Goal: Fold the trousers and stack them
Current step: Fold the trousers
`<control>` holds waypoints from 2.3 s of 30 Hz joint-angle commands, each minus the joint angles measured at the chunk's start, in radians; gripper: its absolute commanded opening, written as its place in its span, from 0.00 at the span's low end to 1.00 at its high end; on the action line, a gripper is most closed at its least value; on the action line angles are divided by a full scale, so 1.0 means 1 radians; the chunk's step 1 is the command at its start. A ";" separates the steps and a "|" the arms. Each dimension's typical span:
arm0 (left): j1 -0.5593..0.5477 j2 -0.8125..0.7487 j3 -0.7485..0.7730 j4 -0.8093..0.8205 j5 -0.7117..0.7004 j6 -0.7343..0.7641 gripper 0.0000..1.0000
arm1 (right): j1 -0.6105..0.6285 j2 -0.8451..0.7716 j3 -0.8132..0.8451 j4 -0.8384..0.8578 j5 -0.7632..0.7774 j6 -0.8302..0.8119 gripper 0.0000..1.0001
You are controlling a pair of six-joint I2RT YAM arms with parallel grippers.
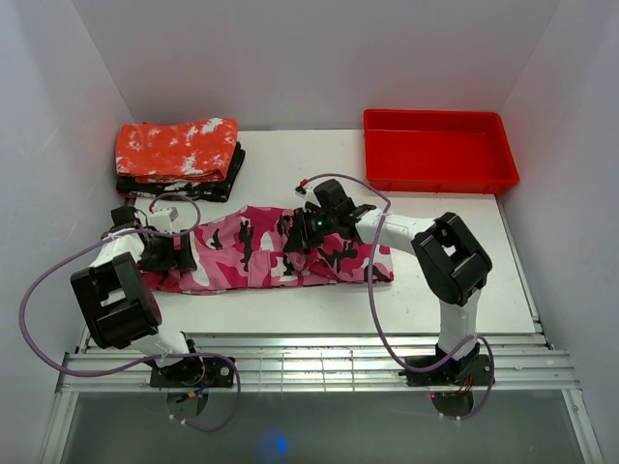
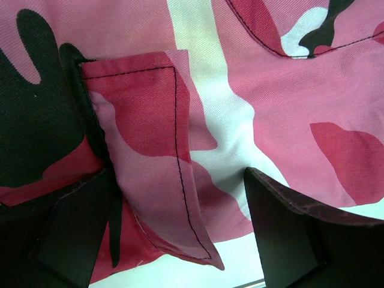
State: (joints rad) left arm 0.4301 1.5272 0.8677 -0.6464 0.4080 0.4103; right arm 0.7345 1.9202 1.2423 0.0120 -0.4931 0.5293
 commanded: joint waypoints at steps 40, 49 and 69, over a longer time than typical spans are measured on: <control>-0.494 -0.167 0.228 0.014 0.669 -0.255 0.69 | -0.458 -0.418 -0.314 -0.408 -0.438 -0.563 0.50; -0.754 0.129 0.153 0.294 0.666 -0.540 0.53 | -0.475 -0.233 -0.394 -0.403 -0.374 -0.629 0.46; -0.485 0.082 0.214 -0.033 0.325 -0.217 0.86 | -0.586 -0.489 -0.350 -0.500 -0.161 -0.614 0.73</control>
State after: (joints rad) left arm -0.1085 1.7039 1.0462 -0.6258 0.8257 0.0853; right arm 0.1768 1.5269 0.8501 -0.4587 -0.7189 -0.0753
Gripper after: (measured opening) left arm 0.840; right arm 0.700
